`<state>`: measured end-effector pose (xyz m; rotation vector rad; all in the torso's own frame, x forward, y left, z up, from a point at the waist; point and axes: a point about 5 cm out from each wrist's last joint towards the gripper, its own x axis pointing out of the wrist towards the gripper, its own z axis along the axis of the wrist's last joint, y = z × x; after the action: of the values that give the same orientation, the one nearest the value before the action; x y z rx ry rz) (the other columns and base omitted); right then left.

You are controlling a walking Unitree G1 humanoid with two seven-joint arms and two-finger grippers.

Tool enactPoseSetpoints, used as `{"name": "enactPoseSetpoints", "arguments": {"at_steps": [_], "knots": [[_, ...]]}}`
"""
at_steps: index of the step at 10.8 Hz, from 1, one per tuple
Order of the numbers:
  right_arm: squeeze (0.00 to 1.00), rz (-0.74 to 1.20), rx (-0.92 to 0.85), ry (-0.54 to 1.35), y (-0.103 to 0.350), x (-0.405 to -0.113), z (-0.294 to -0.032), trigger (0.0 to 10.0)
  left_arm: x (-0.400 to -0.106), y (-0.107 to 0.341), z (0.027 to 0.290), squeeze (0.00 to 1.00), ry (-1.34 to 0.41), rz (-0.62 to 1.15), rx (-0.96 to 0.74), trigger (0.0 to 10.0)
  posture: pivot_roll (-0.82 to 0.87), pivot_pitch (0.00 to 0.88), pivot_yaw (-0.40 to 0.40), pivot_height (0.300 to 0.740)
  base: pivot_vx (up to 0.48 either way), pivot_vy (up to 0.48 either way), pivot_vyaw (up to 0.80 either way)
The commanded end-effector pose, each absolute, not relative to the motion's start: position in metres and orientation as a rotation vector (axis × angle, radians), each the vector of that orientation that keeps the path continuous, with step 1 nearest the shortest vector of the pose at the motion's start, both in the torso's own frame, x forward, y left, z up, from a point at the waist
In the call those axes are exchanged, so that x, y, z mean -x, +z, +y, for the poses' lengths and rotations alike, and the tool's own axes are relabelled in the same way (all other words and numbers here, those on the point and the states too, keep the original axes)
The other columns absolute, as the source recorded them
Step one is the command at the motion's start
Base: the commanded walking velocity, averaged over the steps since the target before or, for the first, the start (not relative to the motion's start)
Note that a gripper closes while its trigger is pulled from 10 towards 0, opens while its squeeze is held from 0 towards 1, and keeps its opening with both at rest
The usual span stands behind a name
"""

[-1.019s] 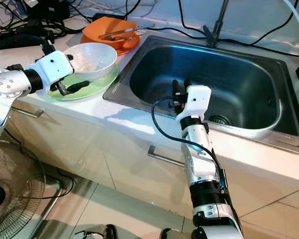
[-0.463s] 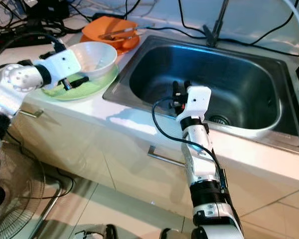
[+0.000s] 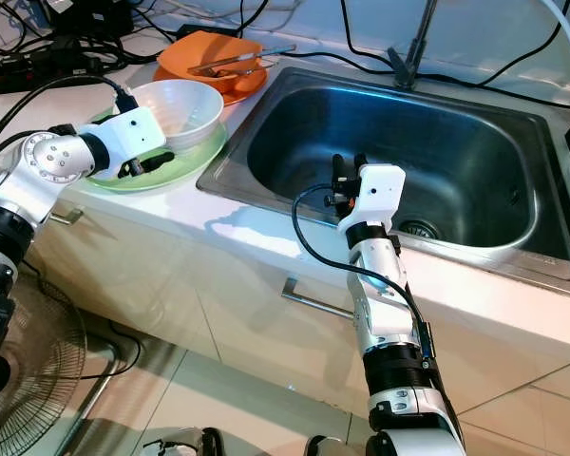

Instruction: Kitchen organization

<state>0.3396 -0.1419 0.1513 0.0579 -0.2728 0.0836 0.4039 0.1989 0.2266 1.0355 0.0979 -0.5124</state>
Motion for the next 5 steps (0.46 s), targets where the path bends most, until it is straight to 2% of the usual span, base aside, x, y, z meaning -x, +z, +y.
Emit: {"name": "enactPoseSetpoints", "arguments": {"at_steps": [1, 5], "knots": [[0.0, -0.274, -0.063, 0.083, 0.1549, -0.3425, -0.1414, 10.0, -0.4047, 0.2267, 0.1978, 0.0, -0.516, 0.1, -1.043, 0.0, 0.07, 0.076, 0.019, 0.74, 0.0, 0.0, 0.0], [0.0, -0.267, -0.061, 0.082, 0.1532, -0.3424, -0.1407, 10.0, -0.4038, 0.2203, 0.1923, 0.0, -0.545, 0.093, -1.04, 0.0, 0.07, 0.067, 0.024, 0.74, 0.0, 0.0, 0.0]]}}
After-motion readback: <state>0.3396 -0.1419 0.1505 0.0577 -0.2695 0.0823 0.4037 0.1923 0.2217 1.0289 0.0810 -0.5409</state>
